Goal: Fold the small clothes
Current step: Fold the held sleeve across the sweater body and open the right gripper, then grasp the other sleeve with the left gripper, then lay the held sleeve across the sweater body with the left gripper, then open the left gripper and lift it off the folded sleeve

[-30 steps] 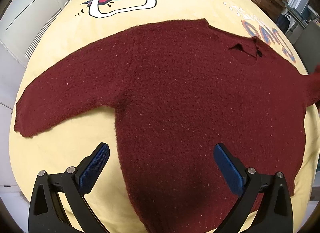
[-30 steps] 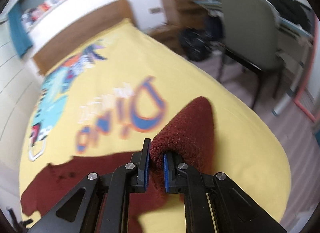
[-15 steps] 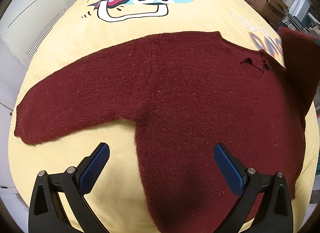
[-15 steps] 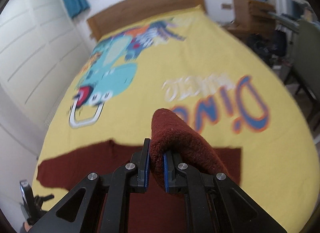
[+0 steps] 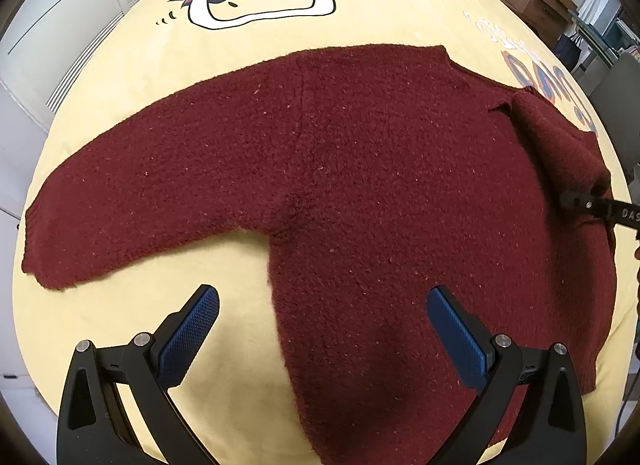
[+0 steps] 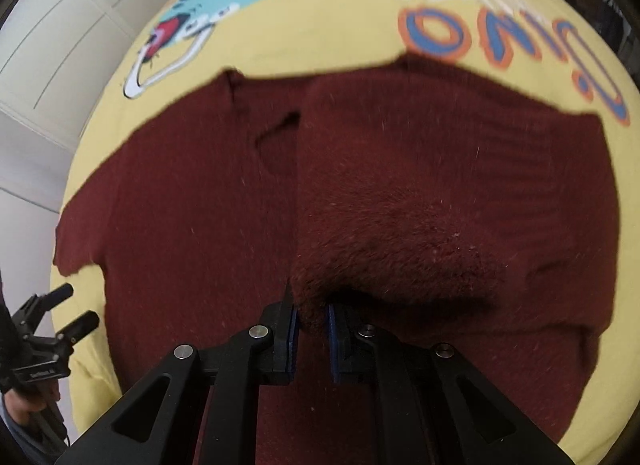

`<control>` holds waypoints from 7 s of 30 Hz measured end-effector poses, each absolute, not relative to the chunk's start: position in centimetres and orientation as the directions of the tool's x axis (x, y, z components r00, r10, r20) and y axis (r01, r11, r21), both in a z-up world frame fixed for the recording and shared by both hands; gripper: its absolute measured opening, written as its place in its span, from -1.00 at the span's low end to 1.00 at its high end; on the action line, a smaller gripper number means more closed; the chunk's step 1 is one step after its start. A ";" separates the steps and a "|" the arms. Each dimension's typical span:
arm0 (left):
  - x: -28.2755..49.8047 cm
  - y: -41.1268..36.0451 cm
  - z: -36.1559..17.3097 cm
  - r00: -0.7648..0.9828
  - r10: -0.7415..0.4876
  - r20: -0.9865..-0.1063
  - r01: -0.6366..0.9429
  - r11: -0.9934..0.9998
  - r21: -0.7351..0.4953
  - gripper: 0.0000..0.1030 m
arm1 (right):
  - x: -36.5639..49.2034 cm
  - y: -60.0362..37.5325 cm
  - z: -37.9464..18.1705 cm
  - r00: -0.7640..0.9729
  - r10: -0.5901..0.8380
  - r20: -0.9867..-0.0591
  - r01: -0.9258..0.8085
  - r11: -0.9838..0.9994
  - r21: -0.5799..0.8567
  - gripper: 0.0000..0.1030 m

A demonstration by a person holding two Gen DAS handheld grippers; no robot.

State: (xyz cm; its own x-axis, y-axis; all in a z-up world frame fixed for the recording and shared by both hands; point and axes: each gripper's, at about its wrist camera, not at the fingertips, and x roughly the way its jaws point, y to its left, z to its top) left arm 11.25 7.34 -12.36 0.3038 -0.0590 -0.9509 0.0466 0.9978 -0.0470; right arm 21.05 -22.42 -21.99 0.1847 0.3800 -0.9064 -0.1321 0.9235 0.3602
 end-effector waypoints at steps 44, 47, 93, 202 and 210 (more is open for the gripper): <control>15.1 -20.3 -11.7 0.384 -0.107 -0.917 0.669 0.717 0.197 0.98 | 14.2 -43.3 -24.6 0.186 0.178 -0.966 0.114 0.973 0.201 0.85; 15.8 -21.9 -13.8 0.372 -0.067 -0.926 0.703 0.672 0.234 0.98 | 14.0 -44.6 -24.8 0.187 0.186 -0.965 0.125 0.969 0.212 0.85; 21.0 -4.2 -19.1 0.322 -0.267 -0.908 0.041 0.963 -0.268 -0.82 | 15.7 -44.6 -27.3 0.156 0.154 -0.976 0.162 0.970 0.179 0.85; 22.2 -5.7 -23.8 0.412 -0.115 -0.904 0.199 0.979 -0.034 0.98 | 19.1 -30.7 -26.1 0.497 0.043 -0.867 -0.090 0.996 -0.002 0.99; 22.3 -6.0 -24.1 0.433 -0.088 -0.897 0.148 0.989 -0.026 0.99 | 18.4 -31.4 -27.4 0.509 0.062 -0.858 -0.076 0.997 0.027 0.99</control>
